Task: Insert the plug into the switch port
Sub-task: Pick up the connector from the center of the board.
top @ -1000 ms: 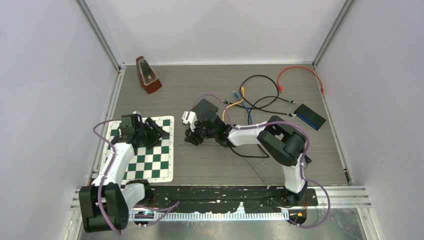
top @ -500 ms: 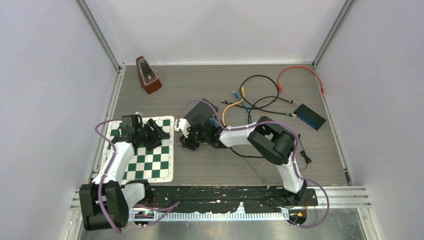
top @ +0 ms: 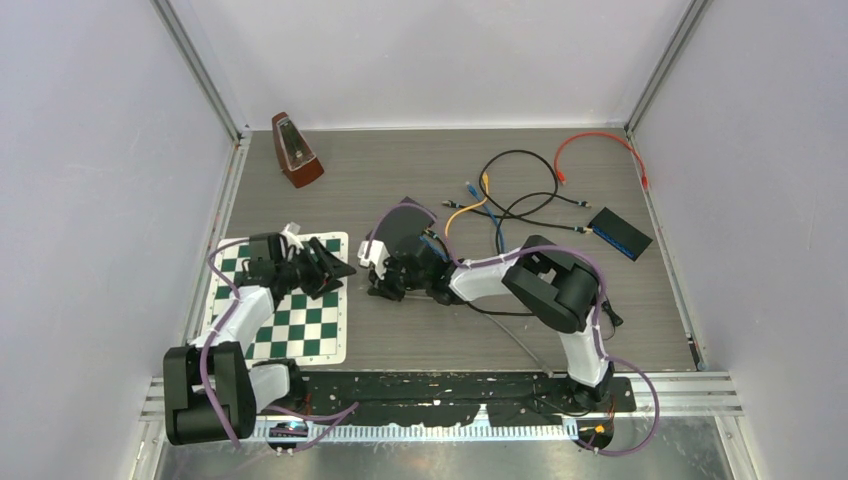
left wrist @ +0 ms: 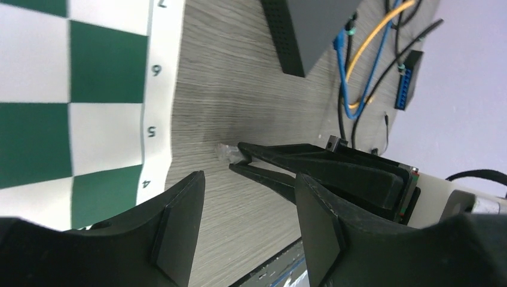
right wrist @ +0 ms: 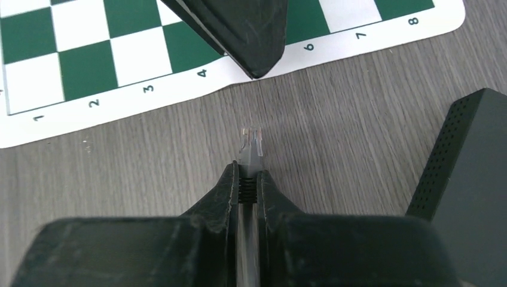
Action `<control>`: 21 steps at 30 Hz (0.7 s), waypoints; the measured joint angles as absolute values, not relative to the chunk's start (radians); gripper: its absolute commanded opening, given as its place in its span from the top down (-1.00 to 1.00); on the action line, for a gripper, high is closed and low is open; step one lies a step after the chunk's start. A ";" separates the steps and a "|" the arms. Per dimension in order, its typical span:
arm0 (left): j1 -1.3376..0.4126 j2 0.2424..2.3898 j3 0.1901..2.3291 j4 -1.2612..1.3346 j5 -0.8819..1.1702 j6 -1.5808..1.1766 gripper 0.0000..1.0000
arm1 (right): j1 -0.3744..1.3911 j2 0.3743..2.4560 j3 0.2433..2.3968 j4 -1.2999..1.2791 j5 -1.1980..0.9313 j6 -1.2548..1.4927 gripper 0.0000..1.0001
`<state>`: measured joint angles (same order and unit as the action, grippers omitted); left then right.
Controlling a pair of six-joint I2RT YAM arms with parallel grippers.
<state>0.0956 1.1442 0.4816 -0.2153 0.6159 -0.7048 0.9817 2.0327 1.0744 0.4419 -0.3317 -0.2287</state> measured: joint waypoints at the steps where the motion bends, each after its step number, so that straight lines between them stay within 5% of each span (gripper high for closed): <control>1: 0.095 1.146 0.473 -0.194 0.638 -0.706 -0.20 | 0.980 2.019 1.062 0.449 -0.336 -0.219 0.89; 21: -0.053 1.201 0.459 0.146 0.813 -0.783 0.03 | 0.916 1.847 0.946 0.628 -0.403 -0.049 0.90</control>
